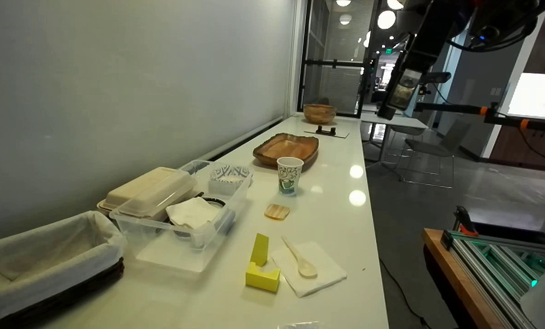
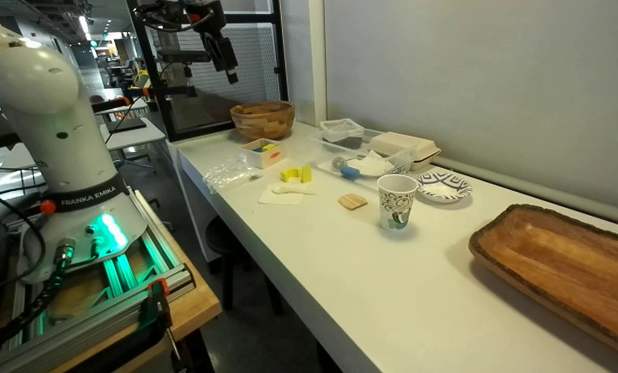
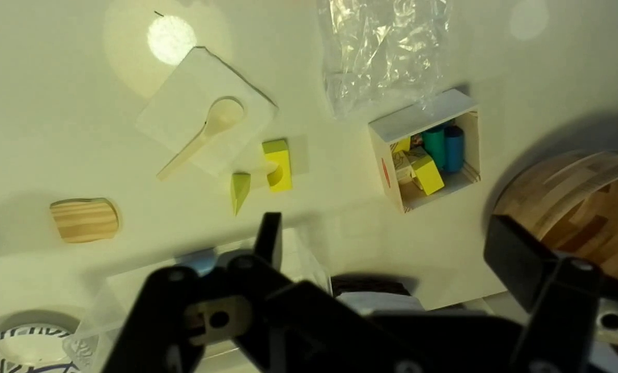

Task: Move the basket to the right then move the clear container to the left.

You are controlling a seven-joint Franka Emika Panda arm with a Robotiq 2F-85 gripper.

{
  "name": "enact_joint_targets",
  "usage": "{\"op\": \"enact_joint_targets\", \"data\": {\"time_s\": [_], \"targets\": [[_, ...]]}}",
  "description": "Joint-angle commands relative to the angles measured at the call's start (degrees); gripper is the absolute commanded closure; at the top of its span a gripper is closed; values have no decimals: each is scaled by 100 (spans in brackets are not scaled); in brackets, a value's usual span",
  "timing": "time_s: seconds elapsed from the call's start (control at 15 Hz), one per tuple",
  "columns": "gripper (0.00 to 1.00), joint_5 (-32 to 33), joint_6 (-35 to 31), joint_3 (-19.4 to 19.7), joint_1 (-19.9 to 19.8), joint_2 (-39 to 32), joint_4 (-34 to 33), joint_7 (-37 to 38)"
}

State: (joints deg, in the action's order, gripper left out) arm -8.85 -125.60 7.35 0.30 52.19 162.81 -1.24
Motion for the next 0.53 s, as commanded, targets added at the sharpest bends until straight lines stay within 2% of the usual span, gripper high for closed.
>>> {"op": "enact_joint_targets", "data": {"time_s": [0.0,0.13,0.27,0.47], "targets": [[0,-55,17,-52,-57,-8,-11,-44],[0,-55,17,-52,-57,-8,-11,-44],[0,-345,-381,-242,45,-404,-118,372],[0,-752,-1058,-895,40,-1185,-353,1501]]}}
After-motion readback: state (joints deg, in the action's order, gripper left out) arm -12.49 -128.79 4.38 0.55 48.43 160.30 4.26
